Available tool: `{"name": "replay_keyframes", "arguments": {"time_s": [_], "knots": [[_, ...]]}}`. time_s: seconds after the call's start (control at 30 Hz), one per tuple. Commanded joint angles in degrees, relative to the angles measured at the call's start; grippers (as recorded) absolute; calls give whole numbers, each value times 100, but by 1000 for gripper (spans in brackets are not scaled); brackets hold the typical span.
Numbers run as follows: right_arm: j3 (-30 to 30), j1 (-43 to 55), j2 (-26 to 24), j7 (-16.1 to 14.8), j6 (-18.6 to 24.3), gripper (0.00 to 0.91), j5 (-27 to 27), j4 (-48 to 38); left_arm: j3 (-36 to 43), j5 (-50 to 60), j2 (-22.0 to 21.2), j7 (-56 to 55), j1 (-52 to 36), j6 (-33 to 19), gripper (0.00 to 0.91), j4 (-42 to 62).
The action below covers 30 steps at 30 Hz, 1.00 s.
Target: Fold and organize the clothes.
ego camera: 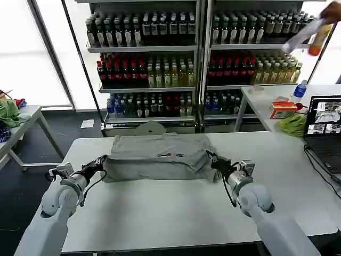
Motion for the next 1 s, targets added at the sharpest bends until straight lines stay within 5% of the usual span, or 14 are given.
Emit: {"name": "replay_keyframes", "arguments": {"time_s": [0.03,0.07,0.1,0.33,0.73,1.0], "knots": [[-441,774,219,-17,-14,907,-292,-920,56,9,-24,5,-140,-6,121,314],[-477,798,264,-43,-107,907,-436,-995,91,23,-21,23,-142,-4,715,331],[-512,837,299,-87,-199,907,-569,-1067,147,47,-23,36,-153,-2,907,374],[-447,728,415,-170,-376,907,-960,-1066,221,247,-46,198,-147,-9,907,477],[805,-95,390,-376,-606,907,-1188,35,-160,230,222,54,315,28,907,-160],[1339,-1208,300,-655,-1066,907,-2264,816,-172,239,59,-82,858,186,907,-752]]}}
